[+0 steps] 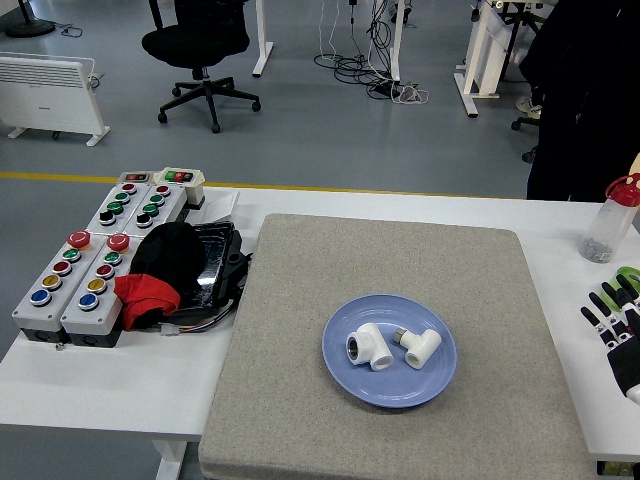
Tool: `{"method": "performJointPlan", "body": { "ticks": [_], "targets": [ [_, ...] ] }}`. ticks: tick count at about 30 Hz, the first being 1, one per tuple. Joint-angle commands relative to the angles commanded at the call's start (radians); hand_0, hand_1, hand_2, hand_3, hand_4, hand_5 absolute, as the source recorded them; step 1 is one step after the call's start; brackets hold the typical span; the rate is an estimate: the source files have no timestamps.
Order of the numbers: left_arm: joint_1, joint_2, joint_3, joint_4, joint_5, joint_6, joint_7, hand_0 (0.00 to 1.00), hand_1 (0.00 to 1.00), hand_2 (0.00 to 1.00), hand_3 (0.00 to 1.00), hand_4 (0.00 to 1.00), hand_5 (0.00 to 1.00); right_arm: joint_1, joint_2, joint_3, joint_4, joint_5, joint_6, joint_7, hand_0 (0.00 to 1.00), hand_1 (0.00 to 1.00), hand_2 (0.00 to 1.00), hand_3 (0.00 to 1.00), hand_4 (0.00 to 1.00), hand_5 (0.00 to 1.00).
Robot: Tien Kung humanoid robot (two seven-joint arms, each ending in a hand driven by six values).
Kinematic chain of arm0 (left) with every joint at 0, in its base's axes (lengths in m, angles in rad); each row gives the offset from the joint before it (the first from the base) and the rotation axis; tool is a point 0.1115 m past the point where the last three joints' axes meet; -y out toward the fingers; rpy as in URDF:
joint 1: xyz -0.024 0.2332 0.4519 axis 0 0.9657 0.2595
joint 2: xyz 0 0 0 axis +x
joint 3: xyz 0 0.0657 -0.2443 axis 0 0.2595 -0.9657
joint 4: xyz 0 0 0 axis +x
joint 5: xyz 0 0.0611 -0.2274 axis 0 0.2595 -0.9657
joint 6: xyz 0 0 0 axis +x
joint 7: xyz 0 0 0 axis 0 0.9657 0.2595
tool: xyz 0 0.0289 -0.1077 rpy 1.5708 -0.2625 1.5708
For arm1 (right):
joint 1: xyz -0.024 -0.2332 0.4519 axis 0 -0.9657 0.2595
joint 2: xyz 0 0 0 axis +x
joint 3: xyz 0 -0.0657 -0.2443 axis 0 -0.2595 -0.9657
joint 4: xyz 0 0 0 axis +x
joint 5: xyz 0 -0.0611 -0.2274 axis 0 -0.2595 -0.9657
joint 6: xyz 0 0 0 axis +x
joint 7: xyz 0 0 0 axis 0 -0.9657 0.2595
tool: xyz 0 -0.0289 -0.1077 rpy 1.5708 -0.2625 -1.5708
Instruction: Pick pipe place plate twice
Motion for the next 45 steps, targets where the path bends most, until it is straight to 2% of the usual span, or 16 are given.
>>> {"method": "performJointPlan", "body": {
  "ticks": [12,18,30,45],
  "targets": [
    [0.011,-0.002,-0.005,0.000,0.016,-0.003,0.002,0.718,0.746,0.704,0.650,0.398,0.998,-0.017,-0.001,-0.007,0.001,-0.010,0.033,-0.004,0.808,0.759,0.782,0.779,0.552,0.564],
    [0.017,-0.003,-0.010,0.000,0.031,-0.008,0.003,0.718,0.747,0.704,0.651,0.398,0.998,-0.027,-0.001,-0.010,-0.002,-0.019,0.072,-0.006,0.802,0.747,0.769,0.776,0.552,0.566],
    [0.027,-0.003,-0.019,0.000,0.052,-0.011,0.004,0.718,0.746,0.705,0.650,0.398,0.998,-0.039,-0.001,-0.017,-0.002,-0.029,0.086,0.003,0.802,0.750,0.767,0.778,0.552,0.567],
    [0.016,-0.001,-0.007,0.000,0.015,-0.003,0.000,0.718,0.746,0.704,0.650,0.398,0.998,-0.032,0.000,-0.018,-0.001,-0.033,0.105,0.008,0.804,0.746,0.751,0.758,0.545,0.560]
  ]
}}
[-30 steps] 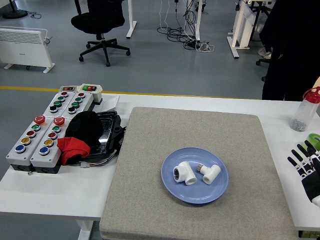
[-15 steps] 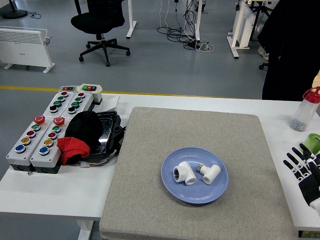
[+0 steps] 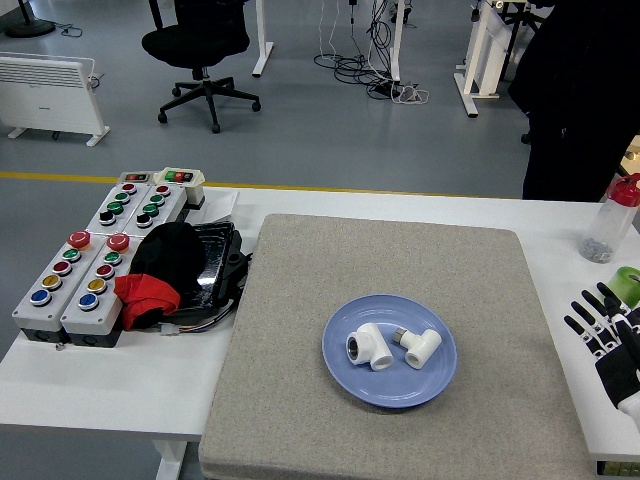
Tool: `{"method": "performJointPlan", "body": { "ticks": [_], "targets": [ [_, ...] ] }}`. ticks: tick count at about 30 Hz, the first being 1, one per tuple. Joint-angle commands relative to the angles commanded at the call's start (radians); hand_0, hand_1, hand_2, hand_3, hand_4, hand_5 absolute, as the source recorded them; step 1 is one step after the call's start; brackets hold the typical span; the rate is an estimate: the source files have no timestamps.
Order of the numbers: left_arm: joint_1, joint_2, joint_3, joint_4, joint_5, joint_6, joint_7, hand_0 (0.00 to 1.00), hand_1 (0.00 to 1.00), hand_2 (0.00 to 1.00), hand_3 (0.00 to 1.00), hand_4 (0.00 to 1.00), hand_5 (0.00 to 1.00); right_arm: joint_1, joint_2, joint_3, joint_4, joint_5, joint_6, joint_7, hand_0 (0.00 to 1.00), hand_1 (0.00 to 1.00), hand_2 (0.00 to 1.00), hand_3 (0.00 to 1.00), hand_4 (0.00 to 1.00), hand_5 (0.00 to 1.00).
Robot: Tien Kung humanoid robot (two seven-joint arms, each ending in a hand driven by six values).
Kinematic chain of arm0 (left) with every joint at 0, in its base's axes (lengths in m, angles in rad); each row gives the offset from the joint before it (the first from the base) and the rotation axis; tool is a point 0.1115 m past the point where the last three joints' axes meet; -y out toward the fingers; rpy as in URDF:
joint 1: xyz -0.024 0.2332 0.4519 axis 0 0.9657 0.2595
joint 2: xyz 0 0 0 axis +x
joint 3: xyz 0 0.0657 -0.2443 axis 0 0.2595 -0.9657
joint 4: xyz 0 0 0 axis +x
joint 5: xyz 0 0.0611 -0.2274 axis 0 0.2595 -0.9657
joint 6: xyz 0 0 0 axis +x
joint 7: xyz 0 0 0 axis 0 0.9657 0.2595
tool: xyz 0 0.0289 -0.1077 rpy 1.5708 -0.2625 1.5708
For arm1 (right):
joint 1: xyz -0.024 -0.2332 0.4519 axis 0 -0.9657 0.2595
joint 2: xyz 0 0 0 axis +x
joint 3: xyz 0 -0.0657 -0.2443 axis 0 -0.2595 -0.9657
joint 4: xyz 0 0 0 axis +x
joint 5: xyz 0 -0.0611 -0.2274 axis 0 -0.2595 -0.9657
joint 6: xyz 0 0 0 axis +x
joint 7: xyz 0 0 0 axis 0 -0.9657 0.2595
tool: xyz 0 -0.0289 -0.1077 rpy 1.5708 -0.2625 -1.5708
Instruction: Pick pipe place plate twice
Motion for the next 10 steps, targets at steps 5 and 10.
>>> {"method": "performJointPlan", "body": {
  "ticks": [5,10],
  "targets": [
    [-0.004,0.001,0.004,0.000,-0.010,0.003,-0.001,0.718,0.746,0.704,0.650,0.398,0.998,0.004,0.001,-0.003,0.001,0.001,0.005,0.001,0.804,0.746,0.749,0.758,0.543,0.559],
    [-0.009,0.002,0.006,0.000,-0.014,0.004,-0.001,0.718,0.746,0.704,0.650,0.398,0.998,0.008,0.001,-0.001,0.003,0.004,0.011,0.005,0.804,0.746,0.749,0.758,0.543,0.559]
  ]
}}
